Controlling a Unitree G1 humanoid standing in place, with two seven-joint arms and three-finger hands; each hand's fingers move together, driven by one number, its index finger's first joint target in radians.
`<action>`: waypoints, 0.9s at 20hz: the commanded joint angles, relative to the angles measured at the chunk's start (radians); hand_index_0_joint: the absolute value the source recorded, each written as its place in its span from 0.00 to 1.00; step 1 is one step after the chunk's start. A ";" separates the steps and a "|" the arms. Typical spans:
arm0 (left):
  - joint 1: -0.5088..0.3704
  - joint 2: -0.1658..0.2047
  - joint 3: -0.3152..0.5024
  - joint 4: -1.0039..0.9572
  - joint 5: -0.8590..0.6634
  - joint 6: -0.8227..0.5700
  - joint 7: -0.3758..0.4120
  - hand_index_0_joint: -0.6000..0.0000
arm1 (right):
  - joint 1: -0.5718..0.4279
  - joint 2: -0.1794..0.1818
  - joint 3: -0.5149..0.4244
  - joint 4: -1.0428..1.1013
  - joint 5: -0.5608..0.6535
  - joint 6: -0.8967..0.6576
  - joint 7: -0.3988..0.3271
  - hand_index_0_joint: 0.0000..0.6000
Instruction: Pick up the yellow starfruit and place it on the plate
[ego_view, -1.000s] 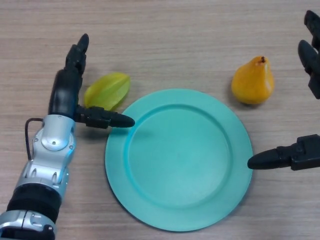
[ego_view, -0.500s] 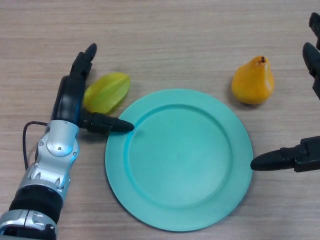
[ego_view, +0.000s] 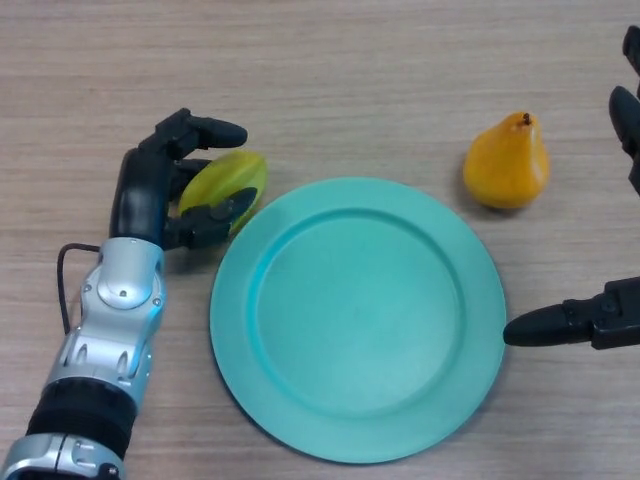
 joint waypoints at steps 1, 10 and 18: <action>-0.039 0.046 0.031 -0.082 -0.010 -0.046 0.033 0.00 | -0.018 -0.019 -0.064 -0.082 0.020 -0.091 -0.009 0.00; 0.045 0.062 0.028 -0.355 0.086 -0.027 0.111 0.00 | -0.029 -0.030 -0.044 -0.088 -0.003 -0.070 0.001 0.00; 0.185 0.000 -0.055 -0.784 0.035 0.133 0.018 0.00 | -0.028 -0.028 -0.045 -0.060 -0.001 -0.110 -0.002 0.00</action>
